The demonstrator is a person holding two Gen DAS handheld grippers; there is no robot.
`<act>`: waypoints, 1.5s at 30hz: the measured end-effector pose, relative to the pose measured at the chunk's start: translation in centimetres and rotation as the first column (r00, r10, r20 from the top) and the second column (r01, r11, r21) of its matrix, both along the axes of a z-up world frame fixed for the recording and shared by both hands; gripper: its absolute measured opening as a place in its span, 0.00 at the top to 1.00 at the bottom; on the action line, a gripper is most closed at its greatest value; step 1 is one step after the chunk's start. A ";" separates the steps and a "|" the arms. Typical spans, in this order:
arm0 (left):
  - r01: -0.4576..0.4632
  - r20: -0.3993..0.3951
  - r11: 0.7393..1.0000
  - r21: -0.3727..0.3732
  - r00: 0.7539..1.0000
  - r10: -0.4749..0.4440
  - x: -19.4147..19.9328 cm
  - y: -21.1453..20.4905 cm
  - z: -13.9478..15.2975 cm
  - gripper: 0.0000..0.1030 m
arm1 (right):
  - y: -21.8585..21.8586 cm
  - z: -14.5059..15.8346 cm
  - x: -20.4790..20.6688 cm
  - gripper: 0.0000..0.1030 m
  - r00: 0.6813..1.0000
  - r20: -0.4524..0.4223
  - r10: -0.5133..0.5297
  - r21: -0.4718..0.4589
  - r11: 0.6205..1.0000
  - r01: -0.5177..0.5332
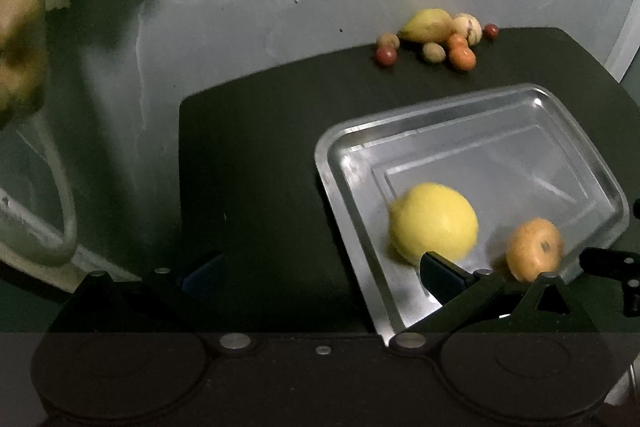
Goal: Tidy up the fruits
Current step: 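Open both tools to release the lemon and round fruit onto the tray, then grasp a red cherry tomato with the left tool while the right tool grasps a small orange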
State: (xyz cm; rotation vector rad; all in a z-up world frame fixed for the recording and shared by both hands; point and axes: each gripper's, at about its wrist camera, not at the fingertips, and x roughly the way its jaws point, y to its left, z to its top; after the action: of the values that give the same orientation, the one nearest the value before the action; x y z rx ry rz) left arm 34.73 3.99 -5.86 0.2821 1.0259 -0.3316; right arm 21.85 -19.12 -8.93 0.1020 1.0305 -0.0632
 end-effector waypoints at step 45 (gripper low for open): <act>0.009 0.076 0.999 -0.049 0.997 -0.005 18.0 -10.5 -4.0 0.01 | -2.5 -2.4 15.5 0.04 0.956 0.282 0.080 -0.094 0.994 -0.056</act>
State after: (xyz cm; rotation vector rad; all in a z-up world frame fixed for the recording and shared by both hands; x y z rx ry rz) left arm 52.75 -6.46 -9.81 0.2518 0.9408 -0.3500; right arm 37.37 -21.67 -11.28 -0.0028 0.7405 -0.0284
